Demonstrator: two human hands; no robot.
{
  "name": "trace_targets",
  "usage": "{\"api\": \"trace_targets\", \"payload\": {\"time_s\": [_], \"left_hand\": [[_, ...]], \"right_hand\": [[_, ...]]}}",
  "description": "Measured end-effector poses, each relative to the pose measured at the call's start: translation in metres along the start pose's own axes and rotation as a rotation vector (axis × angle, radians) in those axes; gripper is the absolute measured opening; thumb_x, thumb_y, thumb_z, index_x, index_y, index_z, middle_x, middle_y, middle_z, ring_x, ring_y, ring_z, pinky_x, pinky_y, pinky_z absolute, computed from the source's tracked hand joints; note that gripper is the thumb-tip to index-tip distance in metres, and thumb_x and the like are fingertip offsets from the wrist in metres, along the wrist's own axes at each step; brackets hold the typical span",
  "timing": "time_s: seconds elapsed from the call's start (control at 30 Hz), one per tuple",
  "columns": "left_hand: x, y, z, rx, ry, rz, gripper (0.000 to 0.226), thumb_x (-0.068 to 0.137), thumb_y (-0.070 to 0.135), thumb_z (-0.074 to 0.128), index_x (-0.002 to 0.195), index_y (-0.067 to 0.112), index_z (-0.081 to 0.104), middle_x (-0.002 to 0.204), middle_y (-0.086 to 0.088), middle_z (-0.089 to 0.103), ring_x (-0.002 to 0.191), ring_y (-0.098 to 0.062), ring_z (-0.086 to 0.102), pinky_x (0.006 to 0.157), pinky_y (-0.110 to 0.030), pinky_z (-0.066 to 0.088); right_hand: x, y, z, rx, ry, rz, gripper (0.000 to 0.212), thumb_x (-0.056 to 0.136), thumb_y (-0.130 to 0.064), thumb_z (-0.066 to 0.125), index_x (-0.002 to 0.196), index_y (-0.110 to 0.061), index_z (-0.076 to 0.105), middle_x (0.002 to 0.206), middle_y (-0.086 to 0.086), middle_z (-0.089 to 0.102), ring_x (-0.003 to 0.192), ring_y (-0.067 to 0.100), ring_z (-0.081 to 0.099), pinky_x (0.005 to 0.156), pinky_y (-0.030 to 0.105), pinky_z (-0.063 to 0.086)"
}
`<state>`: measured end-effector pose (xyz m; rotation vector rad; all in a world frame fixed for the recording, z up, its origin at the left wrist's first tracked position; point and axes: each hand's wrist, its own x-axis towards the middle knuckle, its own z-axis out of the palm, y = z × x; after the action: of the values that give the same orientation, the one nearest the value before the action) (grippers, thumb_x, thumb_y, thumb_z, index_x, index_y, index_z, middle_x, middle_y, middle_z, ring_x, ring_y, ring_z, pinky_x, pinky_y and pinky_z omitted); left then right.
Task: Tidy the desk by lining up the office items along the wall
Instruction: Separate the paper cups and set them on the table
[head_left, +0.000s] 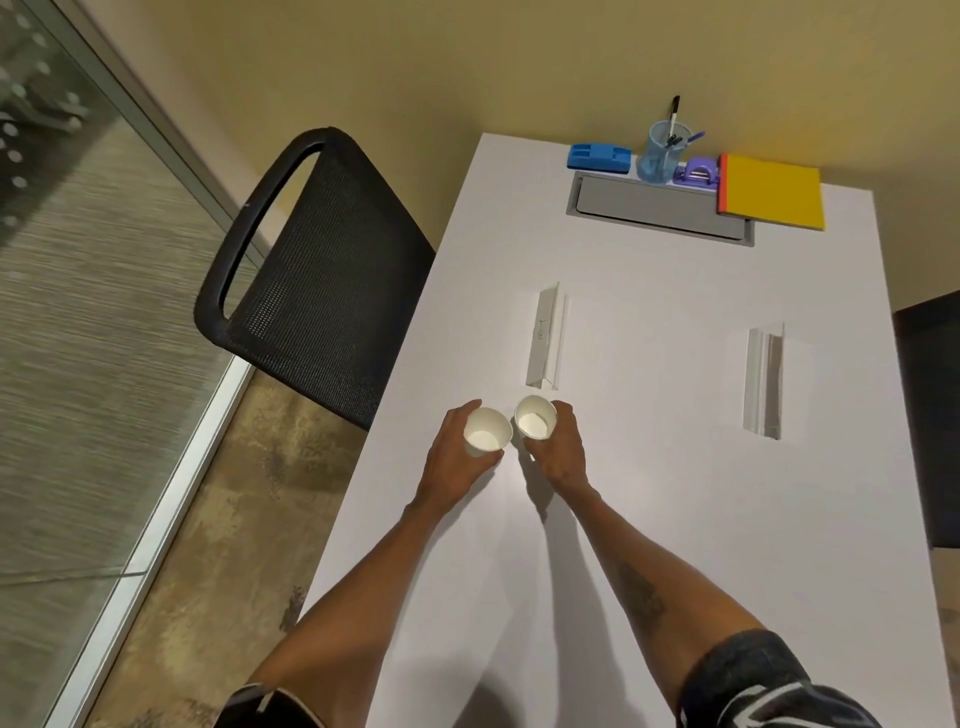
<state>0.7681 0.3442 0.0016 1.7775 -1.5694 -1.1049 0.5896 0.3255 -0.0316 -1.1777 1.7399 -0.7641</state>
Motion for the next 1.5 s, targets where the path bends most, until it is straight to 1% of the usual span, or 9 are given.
{"api": "trace_targets", "payload": {"time_s": [0.13,0.3,0.4,0.5,0.63,0.8,1.0,1.27,1.5], "left_hand": [[-0.005,0.001,0.000,-0.014,0.001,0.010,0.078,0.075,0.030,0.080,0.141,0.032,0.039,0.138,0.012,0.046,0.124,-0.007,0.047,0.100,-0.025,0.043],[-0.013,0.009,-0.003,-0.019,-0.008,0.022,0.080,0.073,0.030,0.082,0.140,0.034,0.038,0.138,0.014,0.045,0.123,-0.005,0.046,0.097,-0.021,0.040],[-0.019,0.021,-0.002,-0.038,-0.012,0.029,0.078,0.071,0.035,0.083,0.137,0.036,0.040,0.138,0.013,0.048,0.123,-0.008,0.049,0.097,-0.024,0.044],[-0.027,0.035,-0.003,-0.068,0.001,0.055,0.078,0.070,0.041,0.083,0.136,0.036,0.041,0.138,0.012,0.049,0.118,-0.006,0.050,0.094,-0.022,0.045],[-0.039,0.056,-0.002,-0.122,0.002,0.105,0.081,0.066,0.051,0.081,0.136,0.033,0.044,0.134,0.013,0.051,0.116,-0.007,0.053,0.091,-0.020,0.048],[-0.053,0.089,0.020,-0.166,-0.041,0.147,0.077,0.072,0.039,0.082,0.139,0.034,0.045,0.133,0.014,0.053,0.120,-0.007,0.053,0.096,-0.025,0.049],[-0.071,0.129,0.074,-0.235,-0.094,0.124,0.078,0.075,0.028,0.082,0.142,0.030,0.043,0.137,0.015,0.049,0.125,-0.007,0.049,0.101,-0.024,0.044],[-0.091,0.181,0.169,-0.315,-0.234,0.088,0.080,0.075,0.018,0.079,0.144,0.032,0.041,0.142,0.012,0.048,0.128,-0.008,0.050,0.108,-0.032,0.044],[-0.098,0.218,0.231,-0.346,-0.362,0.056,0.083,0.074,0.022,0.083,0.144,0.033,0.041,0.139,0.012,0.052,0.126,-0.007,0.052,0.098,-0.021,0.046]], "right_hand": [[-0.004,0.003,-0.003,-0.044,-0.046,0.055,0.084,0.068,-0.031,0.073,0.141,-0.021,0.033,0.128,0.006,0.048,0.120,0.026,0.049,0.096,0.047,0.047],[-0.023,0.000,-0.017,-0.118,-0.064,0.021,0.101,0.061,-0.038,0.057,0.152,-0.016,0.019,0.133,0.016,0.042,0.127,0.033,0.040,0.105,0.048,0.037],[-0.034,-0.005,-0.030,-0.122,-0.073,-0.003,0.097,0.063,-0.031,0.058,0.151,-0.016,0.020,0.141,0.017,0.038,0.132,0.035,0.038,0.109,0.048,0.035],[-0.045,-0.012,-0.044,-0.125,-0.062,-0.073,0.095,0.066,-0.049,0.053,0.150,-0.014,0.026,0.146,0.013,0.037,0.134,0.030,0.038,0.108,0.037,0.034],[-0.059,-0.019,-0.060,-0.131,-0.062,-0.161,0.090,0.071,-0.060,0.049,0.148,-0.016,0.030,0.146,0.005,0.040,0.131,0.024,0.042,0.108,0.044,0.038],[-0.076,-0.017,-0.088,-0.122,-0.124,-0.223,0.072,0.082,-0.025,0.064,0.146,-0.022,0.031,0.144,-0.005,0.043,0.122,0.016,0.049,0.103,0.036,0.043],[-0.093,0.000,-0.149,-0.025,-0.152,-0.213,0.076,0.078,-0.025,0.071,0.144,-0.031,0.032,0.143,-0.014,0.043,0.119,0.009,0.051,0.089,0.014,0.040],[-0.105,0.047,-0.245,0.046,-0.116,-0.155,0.065,0.076,-0.025,0.080,0.127,-0.039,0.044,0.127,-0.025,0.054,0.116,-0.001,0.054,0.091,0.018,0.041],[-0.103,0.085,-0.301,0.099,-0.054,-0.113,0.059,0.073,-0.022,0.076,0.122,-0.040,0.049,0.120,-0.022,0.059,0.110,-0.002,0.057,0.090,0.023,0.044]]}}
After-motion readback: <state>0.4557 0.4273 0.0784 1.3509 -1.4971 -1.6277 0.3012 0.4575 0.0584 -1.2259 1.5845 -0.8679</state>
